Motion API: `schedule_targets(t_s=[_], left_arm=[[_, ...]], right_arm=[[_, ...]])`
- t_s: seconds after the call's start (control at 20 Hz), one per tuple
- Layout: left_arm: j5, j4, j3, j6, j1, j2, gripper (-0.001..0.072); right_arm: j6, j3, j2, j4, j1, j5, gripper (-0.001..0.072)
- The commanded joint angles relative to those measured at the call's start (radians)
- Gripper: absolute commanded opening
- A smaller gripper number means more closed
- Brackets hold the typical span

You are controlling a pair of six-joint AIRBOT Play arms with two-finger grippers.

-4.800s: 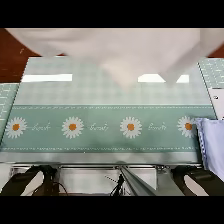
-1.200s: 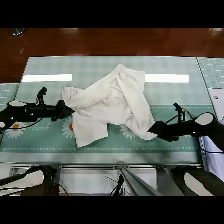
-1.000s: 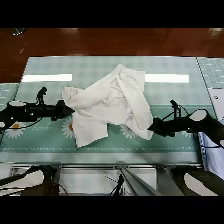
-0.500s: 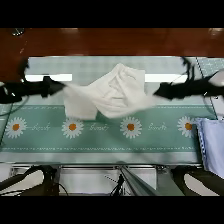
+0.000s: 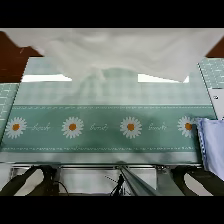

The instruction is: Fold the shirts.

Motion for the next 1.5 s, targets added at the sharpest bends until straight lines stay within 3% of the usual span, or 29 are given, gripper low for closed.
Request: schedule_targets(t_s=[0.0,0.2,0.35,0.5,0.7,0.85,0.95,1.15,1.3,1.45], left_arm=[[0.006,0.287,0.193,-0.118,0.042,0.14,0.0023],[-0.054,0.526,0.193,-0.152,0.013,0.324,0.0023],[-0.106,0.758,0.175,-0.214,-0.132,0.406,0.0023],[-0.163,0.873,0.043,-0.265,-0.295,0.45,0.0023],[-0.163,0.875,-0.308,-0.29,-0.338,0.438,0.0023],[-0.012,0.863,-0.594,-0.29,-0.338,0.362,0.0023],[0.141,0.847,-0.716,-0.293,-0.338,0.266,0.0023],[0.373,0.792,-0.752,-0.343,-0.338,-0.035,0.0024],[0.512,0.695,-0.697,-0.343,-0.338,-0.255,0.0024],[0.538,0.633,-0.61,-0.344,-0.338,-0.428,0.0024]], right_arm=[[0.015,0.09,0.152,-0.07,-0.001,0.07,0.0035],[0.034,0.09,0.286,-0.079,-0.001,0.161,0.0035],[0.061,0.06,0.328,-0.077,-0.001,0.292,0.0036],[0.085,-0.138,0.373,-0.064,-0.001,0.338,0.0036],[0.071,-0.544,0.403,-0.019,0.0,0.219,0.0036],[0.024,-0.854,0.368,0.003,0.0,-0.025,0.0035],[0.005,-0.978,0.276,0.003,0.0,-0.178,0.0036],[-0.037,-0.992,-0.037,0.023,0.0,-0.39,0.0035],[-0.036,-0.892,-0.297,0.034,-0.01,-0.488,0.0035],[-0.035,-0.7,-0.53,0.056,-0.03,-0.49,0.0035]])
